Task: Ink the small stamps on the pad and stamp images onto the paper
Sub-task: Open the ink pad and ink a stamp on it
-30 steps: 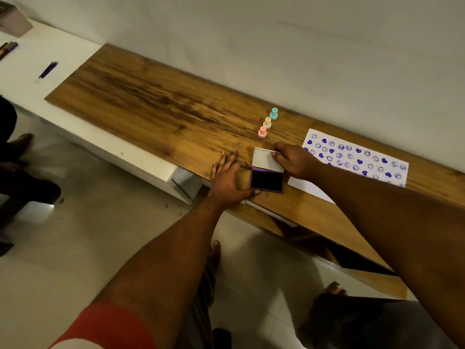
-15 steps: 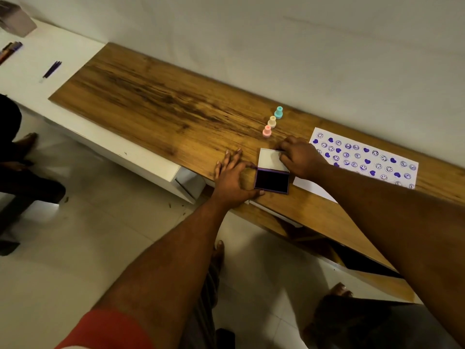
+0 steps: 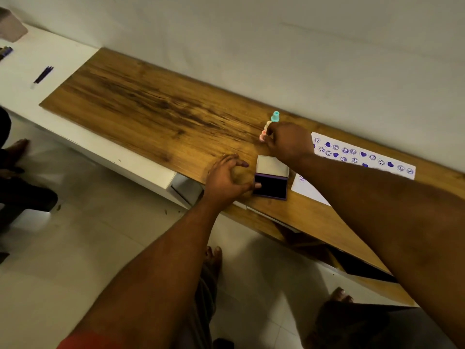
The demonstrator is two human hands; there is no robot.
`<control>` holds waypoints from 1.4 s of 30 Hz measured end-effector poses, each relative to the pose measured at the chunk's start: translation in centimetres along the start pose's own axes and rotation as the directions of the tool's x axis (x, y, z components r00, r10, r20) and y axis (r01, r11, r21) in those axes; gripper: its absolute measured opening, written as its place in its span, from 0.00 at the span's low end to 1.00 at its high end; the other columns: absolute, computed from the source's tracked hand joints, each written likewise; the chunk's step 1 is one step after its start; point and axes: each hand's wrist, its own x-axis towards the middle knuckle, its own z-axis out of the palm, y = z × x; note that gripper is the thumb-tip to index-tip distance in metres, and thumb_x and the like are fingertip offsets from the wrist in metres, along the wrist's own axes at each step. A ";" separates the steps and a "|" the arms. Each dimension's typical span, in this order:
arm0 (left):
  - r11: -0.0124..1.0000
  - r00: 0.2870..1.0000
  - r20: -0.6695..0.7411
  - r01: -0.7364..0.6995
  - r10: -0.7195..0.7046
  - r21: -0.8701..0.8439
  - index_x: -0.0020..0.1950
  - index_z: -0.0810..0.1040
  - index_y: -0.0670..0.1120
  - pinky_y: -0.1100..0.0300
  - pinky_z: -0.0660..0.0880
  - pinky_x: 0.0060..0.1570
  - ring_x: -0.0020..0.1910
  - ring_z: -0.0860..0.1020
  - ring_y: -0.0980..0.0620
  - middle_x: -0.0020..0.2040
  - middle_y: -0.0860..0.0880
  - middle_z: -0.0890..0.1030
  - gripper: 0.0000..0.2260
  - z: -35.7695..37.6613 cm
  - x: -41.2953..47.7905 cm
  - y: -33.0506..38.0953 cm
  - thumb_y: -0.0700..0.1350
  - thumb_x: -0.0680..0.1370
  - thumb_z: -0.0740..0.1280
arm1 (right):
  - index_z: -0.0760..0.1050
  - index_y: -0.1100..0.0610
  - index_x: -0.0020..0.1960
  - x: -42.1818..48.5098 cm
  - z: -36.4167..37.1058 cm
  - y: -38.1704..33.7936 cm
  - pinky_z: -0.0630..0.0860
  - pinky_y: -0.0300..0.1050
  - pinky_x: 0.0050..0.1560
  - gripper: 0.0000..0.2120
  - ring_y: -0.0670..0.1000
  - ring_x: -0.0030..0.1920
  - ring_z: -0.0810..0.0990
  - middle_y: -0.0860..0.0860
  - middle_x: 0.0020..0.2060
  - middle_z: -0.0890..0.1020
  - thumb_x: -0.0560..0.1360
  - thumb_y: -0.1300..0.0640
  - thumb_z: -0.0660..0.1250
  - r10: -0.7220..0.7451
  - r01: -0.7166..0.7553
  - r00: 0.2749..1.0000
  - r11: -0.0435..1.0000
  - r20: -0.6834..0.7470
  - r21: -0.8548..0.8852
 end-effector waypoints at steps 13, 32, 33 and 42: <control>0.996 0.964 -0.254 0.087 -0.081 0.013 0.68 0.79 0.59 0.50 0.66 0.63 0.67 0.74 0.49 0.63 0.57 0.82 0.24 0.0 1.7 -0.3 0.62 0.74 0.77 | 0.82 0.54 0.56 1.7 1.9 -3.3 0.82 0.49 0.47 0.14 0.54 0.48 0.82 0.53 0.47 0.85 0.81 0.46 0.65 0.003 -0.010 0.991 0.999 0.135 0.046; 0.974 0.965 -0.227 0.170 -0.134 0.150 0.64 0.84 0.56 0.39 0.67 0.71 0.67 0.72 0.44 0.62 0.51 0.81 0.15 0.5 1.8 1.1 0.50 0.77 0.73 | 0.78 0.49 0.57 -1.7 2.4 -4.5 0.81 0.50 0.45 0.19 0.49 0.44 0.79 0.47 0.45 0.82 0.77 0.36 0.61 -0.239 0.228 0.955 0.970 0.176 0.083; 0.973 0.964 -0.228 0.173 -0.135 0.154 0.64 0.84 0.56 0.39 0.67 0.70 0.67 0.72 0.44 0.62 0.51 0.81 0.15 0.5 1.8 1.1 0.50 0.77 0.73 | 0.77 0.49 0.55 -1.5 2.3 -4.6 0.80 0.49 0.42 0.22 0.49 0.42 0.79 0.47 0.43 0.81 0.77 0.33 0.59 -0.230 0.225 0.957 0.973 0.177 0.044; 0.971 0.961 -0.228 0.194 -0.159 0.138 0.65 0.83 0.54 0.38 0.65 0.72 0.69 0.71 0.42 0.65 0.49 0.81 0.15 0.7 1.4 1.5 0.48 0.78 0.70 | 0.74 0.52 0.41 -1.2 1.1 -6.6 0.78 0.50 0.41 0.27 0.52 0.38 0.77 0.50 0.34 0.73 0.84 0.36 0.48 -0.207 0.315 0.901 0.917 0.381 -0.246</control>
